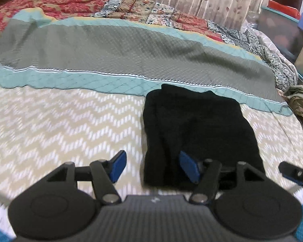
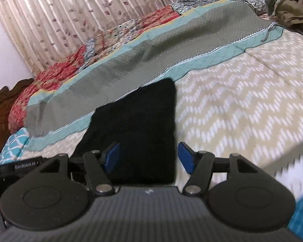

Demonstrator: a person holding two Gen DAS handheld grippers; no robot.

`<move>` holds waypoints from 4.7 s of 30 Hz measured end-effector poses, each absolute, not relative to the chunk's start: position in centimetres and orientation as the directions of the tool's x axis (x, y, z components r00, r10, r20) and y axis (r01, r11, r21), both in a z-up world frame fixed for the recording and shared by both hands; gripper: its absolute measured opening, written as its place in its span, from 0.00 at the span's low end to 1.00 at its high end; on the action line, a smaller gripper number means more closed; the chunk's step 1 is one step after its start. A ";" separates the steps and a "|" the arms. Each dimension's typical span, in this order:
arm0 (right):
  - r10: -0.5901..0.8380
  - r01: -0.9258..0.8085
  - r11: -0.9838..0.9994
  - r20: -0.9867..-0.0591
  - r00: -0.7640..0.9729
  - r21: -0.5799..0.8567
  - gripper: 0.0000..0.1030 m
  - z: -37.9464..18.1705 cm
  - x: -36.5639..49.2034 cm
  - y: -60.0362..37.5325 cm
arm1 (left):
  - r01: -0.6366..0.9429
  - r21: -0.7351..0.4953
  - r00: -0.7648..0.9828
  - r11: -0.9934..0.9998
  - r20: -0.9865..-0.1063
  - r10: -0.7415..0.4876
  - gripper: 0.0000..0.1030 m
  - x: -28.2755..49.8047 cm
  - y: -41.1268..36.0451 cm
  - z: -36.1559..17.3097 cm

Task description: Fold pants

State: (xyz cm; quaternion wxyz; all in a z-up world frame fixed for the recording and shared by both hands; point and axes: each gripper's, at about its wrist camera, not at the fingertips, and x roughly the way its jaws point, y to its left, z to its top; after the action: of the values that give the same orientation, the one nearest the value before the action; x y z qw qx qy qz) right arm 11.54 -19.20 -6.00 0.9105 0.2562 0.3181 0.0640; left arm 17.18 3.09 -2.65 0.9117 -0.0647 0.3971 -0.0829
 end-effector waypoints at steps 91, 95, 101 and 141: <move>0.243 0.087 0.892 -0.635 0.733 0.443 0.82 -3.2 -0.8 -14.4 | -0.046 0.175 0.748 0.984 -0.646 0.150 1.00 3.0 1.5 1.5; 0.251 0.081 0.890 -0.632 0.734 0.448 0.82 -3.2 -0.8 -14.6 | -0.048 0.173 0.743 0.984 -0.652 0.151 1.00 3.0 1.4 1.4; 0.255 0.088 0.883 -0.628 0.735 0.462 0.82 -3.4 -1.0 -15.2 | -0.036 0.148 0.715 0.988 -0.687 0.129 1.00 3.1 1.2 1.3; 0.264 0.084 0.870 -0.603 0.753 0.486 0.82 -3.5 -1.8 -16.2 | 0.049 0.183 0.623 0.982 -0.774 0.113 1.00 2.9 -1.3 -1.0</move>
State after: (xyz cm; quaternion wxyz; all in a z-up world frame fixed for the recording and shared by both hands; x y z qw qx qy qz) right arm -1.78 -16.20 -3.45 0.9022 0.2501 0.3479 0.0497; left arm 2.91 -1.30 -0.99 0.8958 0.0936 0.4340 0.0179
